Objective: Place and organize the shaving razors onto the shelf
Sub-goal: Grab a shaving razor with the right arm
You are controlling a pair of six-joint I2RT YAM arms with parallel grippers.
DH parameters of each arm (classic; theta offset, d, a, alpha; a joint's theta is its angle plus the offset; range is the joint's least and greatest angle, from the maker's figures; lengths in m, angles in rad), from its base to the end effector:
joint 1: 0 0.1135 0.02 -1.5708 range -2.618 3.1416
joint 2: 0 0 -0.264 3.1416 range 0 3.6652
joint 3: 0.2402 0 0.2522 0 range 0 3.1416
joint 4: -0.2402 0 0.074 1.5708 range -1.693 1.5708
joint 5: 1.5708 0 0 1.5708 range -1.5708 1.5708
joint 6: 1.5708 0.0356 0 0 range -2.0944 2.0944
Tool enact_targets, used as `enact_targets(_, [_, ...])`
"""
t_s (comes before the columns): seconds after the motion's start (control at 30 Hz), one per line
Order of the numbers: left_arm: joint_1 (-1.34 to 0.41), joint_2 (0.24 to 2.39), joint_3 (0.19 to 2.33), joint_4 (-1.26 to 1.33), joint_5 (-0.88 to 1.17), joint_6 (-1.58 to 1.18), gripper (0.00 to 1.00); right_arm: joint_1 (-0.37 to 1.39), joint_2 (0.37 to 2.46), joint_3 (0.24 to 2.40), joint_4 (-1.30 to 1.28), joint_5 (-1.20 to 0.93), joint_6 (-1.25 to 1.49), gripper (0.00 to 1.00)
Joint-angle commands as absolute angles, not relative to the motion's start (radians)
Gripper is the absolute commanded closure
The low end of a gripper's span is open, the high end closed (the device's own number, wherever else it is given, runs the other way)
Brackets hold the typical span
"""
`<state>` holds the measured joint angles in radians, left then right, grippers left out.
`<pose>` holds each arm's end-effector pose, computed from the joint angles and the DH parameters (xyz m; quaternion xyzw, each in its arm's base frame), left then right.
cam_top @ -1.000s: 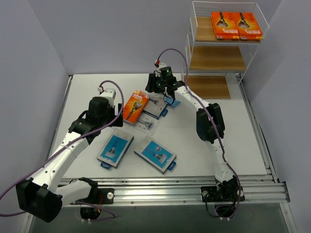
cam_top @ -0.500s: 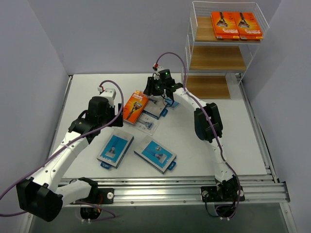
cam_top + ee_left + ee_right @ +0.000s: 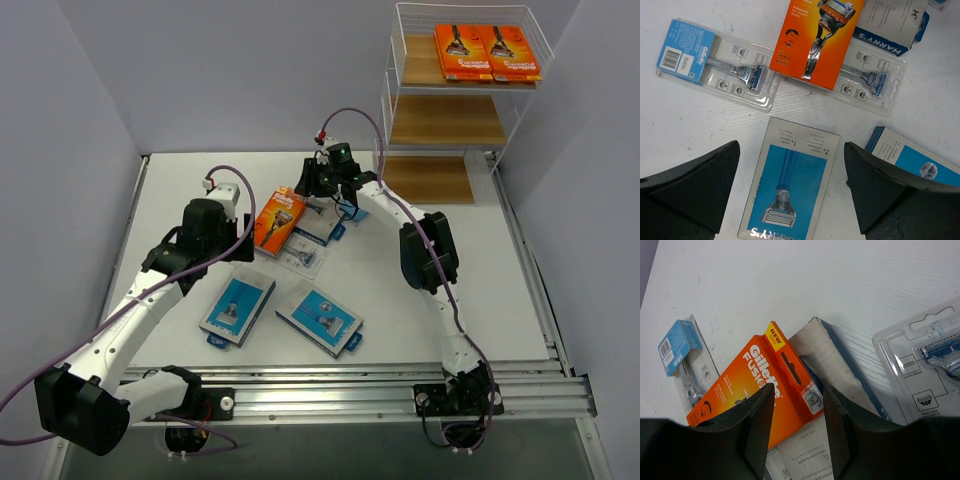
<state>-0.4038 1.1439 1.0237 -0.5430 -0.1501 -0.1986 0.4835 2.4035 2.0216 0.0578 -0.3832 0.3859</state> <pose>0.2293 -0.0922 0.3168 0.0591 0.8949 -0.0653 0.4375 0.4953 0.2751 0.2214 -0.1499 0.7907 0.3816 0.4547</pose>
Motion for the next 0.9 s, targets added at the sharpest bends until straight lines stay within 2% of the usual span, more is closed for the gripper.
enact_targets(0.0, [-0.397,1.146,1.074,-0.531,-0.138,-0.201,0.06,0.477,2.43,2.014,0.087,-0.403,0.39,0.6])
enact_targets(0.33, [-0.397,1.157,1.075,-0.531,-0.129,-0.202,0.06,0.476,2.436,1.994,0.1,-0.411,0.413,0.61])
enact_targets(0.43, [-0.397,1.158,1.074,-0.529,-0.129,-0.202,0.06,0.477,2.436,1.991,0.101,-0.417,0.417,0.68])
enact_targets(0.67, [-0.397,1.158,1.074,-0.531,-0.13,-0.202,0.06,0.465,2.39,1.968,0.143,-0.471,0.472,0.95])
enact_targets(0.77, [-0.397,1.158,1.074,-0.532,-0.135,-0.201,0.06,0.462,2.361,1.957,0.14,-0.471,0.472,1.0])
enact_targets(0.87, [-0.397,1.16,1.074,-0.532,-0.137,-0.201,0.06,0.46,2.327,1.936,0.133,-0.476,0.469,1.0])
